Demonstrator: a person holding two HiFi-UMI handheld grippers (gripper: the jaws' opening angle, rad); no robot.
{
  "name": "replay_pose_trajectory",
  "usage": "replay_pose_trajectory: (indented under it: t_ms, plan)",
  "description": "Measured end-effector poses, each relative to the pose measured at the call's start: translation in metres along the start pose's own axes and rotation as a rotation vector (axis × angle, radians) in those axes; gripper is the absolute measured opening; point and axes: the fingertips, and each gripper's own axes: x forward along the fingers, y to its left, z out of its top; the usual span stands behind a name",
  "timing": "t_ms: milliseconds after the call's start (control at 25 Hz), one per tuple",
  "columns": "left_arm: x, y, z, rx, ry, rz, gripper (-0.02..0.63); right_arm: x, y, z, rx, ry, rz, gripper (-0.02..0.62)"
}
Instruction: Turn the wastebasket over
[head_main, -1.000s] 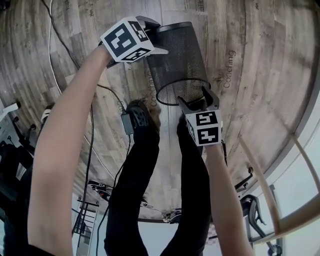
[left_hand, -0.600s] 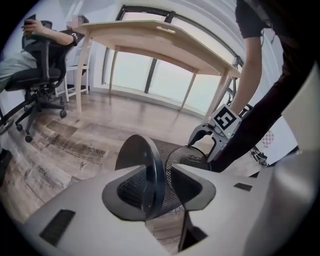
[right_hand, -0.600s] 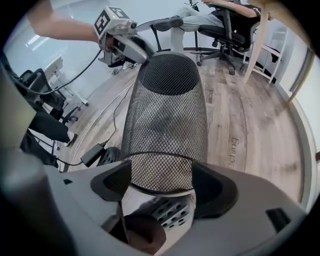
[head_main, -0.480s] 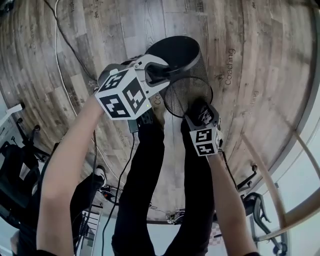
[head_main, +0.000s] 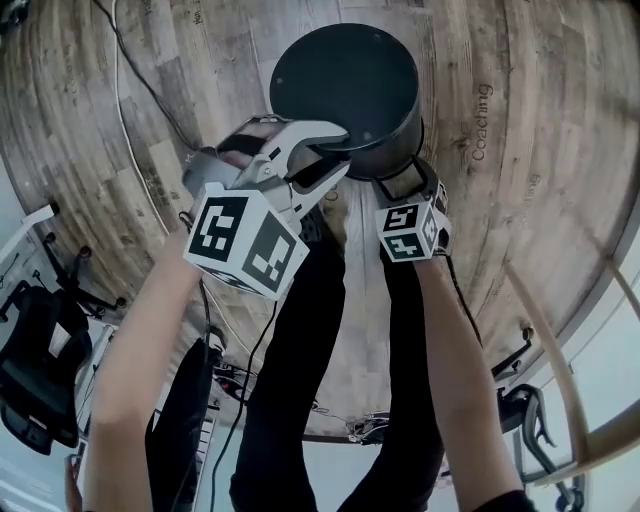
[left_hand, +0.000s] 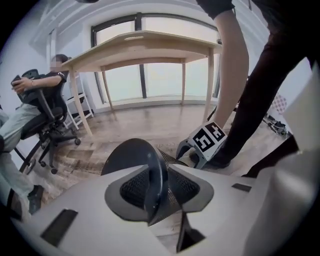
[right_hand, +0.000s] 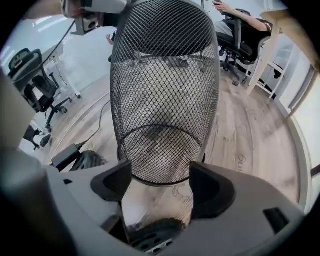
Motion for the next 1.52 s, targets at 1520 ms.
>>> replay_pose_trajectory:
  t_ms: [1520]
  plan:
    - [-0.048,-0.01,0.041,-0.304,0.071,0.204,0.046,-0.169,-0.063,0.103,-0.007,-0.174,-0.045,0.173]
